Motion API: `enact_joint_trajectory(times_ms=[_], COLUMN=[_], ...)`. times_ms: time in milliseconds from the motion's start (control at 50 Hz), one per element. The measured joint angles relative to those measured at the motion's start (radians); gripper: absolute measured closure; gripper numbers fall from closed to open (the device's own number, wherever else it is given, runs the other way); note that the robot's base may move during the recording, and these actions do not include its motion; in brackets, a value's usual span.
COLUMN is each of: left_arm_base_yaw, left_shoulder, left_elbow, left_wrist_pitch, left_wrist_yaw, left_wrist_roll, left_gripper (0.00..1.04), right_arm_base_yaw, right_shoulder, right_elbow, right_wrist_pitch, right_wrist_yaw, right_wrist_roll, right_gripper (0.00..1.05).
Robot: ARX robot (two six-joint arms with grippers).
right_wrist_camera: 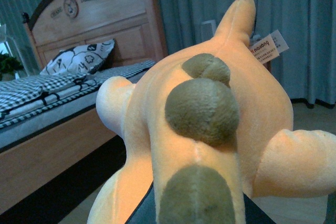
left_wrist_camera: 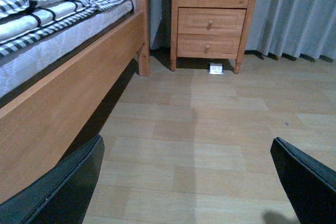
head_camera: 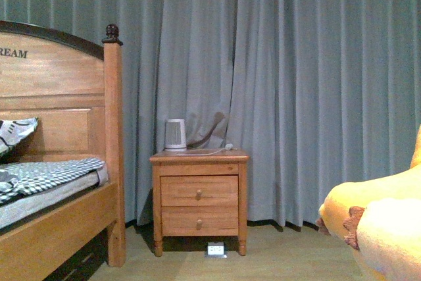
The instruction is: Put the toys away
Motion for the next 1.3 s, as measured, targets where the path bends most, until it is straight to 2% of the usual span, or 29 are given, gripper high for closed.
enact_joint_trajectory(times_ms=[1301], left_arm_base_yaw=[0.0], left_shoulder=[0.0], left_elbow=[0.0], left_wrist_pitch=[0.0], left_wrist_yaw=[0.0], left_wrist_roll=[0.0], left_gripper=[0.06], right_arm_base_yaw=[0.0], right_shoulder=[0.0], right_elbow=[0.0], right_wrist_pitch=[0.0], right_wrist_yaw=[0.0], right_wrist_roll=[0.0], right_gripper=[0.98])
